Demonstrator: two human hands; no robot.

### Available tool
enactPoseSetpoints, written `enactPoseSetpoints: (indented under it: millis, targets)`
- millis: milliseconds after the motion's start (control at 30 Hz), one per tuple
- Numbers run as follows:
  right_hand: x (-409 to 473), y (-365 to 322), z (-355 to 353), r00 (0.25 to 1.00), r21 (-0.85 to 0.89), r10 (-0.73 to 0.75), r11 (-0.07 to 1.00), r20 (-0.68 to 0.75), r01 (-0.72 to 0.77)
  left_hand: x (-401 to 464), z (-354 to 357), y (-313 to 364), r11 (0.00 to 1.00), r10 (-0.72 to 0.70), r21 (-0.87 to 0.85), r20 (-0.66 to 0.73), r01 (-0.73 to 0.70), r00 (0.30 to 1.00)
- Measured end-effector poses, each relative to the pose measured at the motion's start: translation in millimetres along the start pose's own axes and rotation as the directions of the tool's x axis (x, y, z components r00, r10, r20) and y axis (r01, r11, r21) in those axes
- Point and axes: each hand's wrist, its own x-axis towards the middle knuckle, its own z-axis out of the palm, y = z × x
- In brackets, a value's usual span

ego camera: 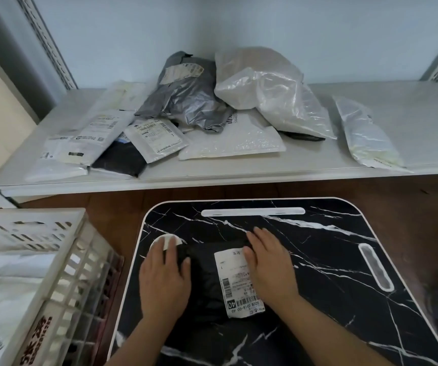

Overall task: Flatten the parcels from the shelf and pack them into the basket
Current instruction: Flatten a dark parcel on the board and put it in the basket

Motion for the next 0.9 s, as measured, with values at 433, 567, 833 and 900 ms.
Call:
enactPoseSetpoints:
  millis: [433, 567, 833, 900]
  targets:
    - [-12, -3, 65, 0.944, -0.183, -0.222, 0.945, 0.242, 0.269, -11, 39, -11, 0.962, 0.215, 0.134, 0.171, -0.239, 0.962]
    - [-8, -5, 56, 0.927, -0.115, -0.242, 0.952, 0.286, 0.284, -8, 35, 0, 0.907, 0.396, 0.095, 0.140, -0.411, 0.907]
    - [-13, 18, 52, 0.943, -0.219, -0.188, 0.943, 0.275, 0.252, -11, 48, -7, 0.925, 0.346, 0.072, 0.242, -0.373, 0.906]
    - [-13, 16, 54, 0.951, -0.264, -0.172, 0.934, 0.256, 0.240, -10, 49, -5, 0.925, 0.340, 0.085, 0.258, -0.371, 0.904]
